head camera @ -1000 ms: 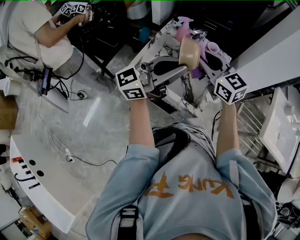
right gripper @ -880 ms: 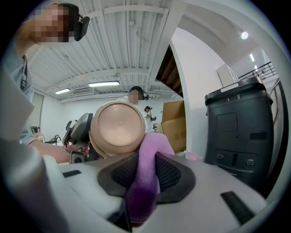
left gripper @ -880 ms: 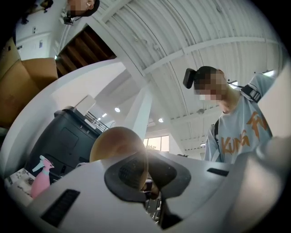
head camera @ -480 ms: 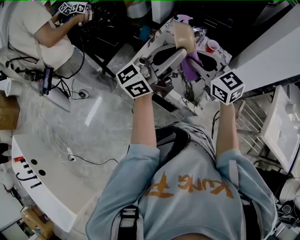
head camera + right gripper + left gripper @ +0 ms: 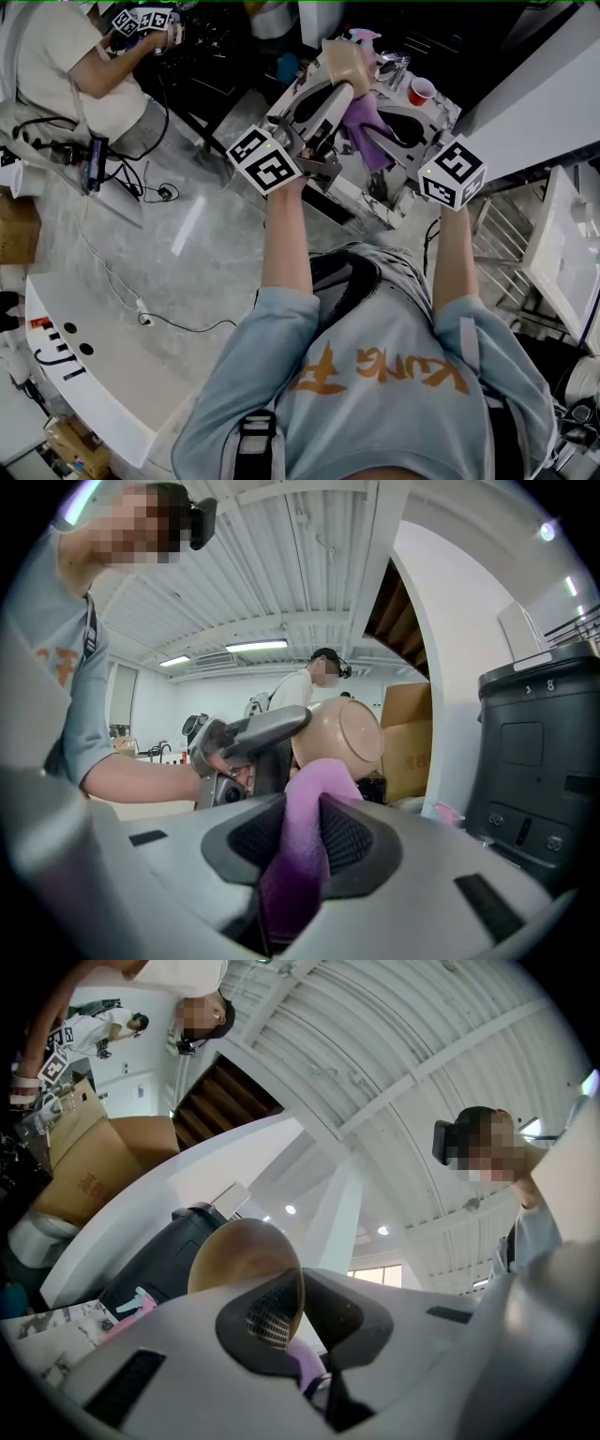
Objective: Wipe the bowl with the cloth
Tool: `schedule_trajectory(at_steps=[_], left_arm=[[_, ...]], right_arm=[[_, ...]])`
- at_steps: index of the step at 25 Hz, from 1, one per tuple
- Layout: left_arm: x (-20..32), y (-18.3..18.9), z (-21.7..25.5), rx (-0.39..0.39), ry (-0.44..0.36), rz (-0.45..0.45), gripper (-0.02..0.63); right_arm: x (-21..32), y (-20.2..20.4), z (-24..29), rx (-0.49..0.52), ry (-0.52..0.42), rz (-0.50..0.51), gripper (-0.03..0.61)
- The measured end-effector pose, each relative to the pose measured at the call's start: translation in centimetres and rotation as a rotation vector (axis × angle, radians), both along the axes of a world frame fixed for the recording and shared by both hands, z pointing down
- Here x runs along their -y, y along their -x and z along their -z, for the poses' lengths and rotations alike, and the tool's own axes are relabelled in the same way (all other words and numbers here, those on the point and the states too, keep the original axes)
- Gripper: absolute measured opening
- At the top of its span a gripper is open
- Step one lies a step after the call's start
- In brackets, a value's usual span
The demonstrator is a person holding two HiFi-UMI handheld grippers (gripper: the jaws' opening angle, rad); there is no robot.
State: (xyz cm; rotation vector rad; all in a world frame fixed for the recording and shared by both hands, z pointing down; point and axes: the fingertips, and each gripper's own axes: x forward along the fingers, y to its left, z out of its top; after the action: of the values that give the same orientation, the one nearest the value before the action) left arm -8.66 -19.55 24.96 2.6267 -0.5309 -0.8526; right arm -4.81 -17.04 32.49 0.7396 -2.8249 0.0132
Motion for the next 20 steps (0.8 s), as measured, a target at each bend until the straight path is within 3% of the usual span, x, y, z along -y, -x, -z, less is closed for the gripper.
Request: schedule_trajectory(at_steps=[6, 10, 20], left_arm=[[0.6, 0.3, -1.3, 0.036, 0.035, 0.019, 0.032], [0.5, 0.1, -2.7, 0.082, 0.055, 0.009, 0.032], [-3.5, -2.6, -2.9, 0.119, -0.060, -0.235, 0.032]], right_arm=[[-0.7, 0.1, 1.5, 0.033, -0.033, 0.051, 0.120], [-0.9, -0.7, 4.1, 0.164, -0.059, 0.060, 0.120], [0.5, -4.3, 7.1, 0.383, -0.082, -0.069, 0.120]])
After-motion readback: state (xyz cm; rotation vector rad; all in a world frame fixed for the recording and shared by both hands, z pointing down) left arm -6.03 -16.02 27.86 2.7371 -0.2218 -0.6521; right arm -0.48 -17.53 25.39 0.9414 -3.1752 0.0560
